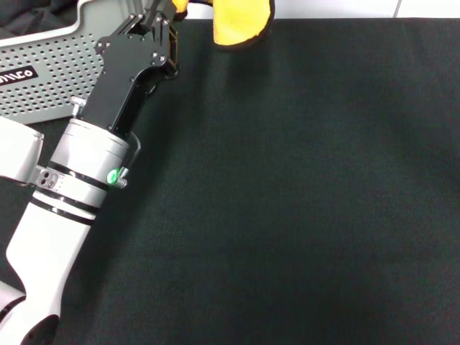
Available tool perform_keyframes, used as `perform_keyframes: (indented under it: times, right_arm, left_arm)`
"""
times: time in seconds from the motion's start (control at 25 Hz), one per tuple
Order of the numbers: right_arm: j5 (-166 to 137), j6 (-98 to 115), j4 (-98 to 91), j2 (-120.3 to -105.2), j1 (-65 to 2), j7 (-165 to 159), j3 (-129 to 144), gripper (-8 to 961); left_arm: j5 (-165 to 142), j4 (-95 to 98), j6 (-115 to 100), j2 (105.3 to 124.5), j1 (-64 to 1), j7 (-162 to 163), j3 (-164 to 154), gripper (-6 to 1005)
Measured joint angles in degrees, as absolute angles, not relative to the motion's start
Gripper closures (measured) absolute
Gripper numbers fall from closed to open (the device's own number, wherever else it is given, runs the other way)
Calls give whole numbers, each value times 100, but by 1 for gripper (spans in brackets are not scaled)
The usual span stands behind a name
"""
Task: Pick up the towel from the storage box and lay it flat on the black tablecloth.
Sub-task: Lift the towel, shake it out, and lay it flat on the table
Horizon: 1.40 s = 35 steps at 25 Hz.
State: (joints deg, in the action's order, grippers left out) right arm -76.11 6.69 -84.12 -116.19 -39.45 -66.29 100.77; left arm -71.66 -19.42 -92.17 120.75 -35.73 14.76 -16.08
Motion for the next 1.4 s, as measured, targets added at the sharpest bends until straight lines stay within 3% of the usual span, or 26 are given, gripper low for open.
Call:
perform_keyframes:
  times: [0.32,0.6,0.96,1.4]
  right_arm:
    - [-7611,697,-8465,-11619,-3785,-6626,10157,846]
    - [-7611,978,-8768,-11614,-3332,-6626,10292,844]
    - [-7662,2031,-9410,-11585,-2188,-6631,10371,842]
    - [-7703,3306,-10009,-11531,-706,-6745,10263,839]
  left_arm:
    - [-7173,-1909,-9567,12075,-3382,1591,-1616,879]
    - [-7179,-1503,-9621,12076,-3342,2324,-1891,971]
    - [-7198,-907,-10263,12058,-3073,3101,-2481,978]
    - [-7197,1038,-11180,11992,-2249,5000,-3536,978]
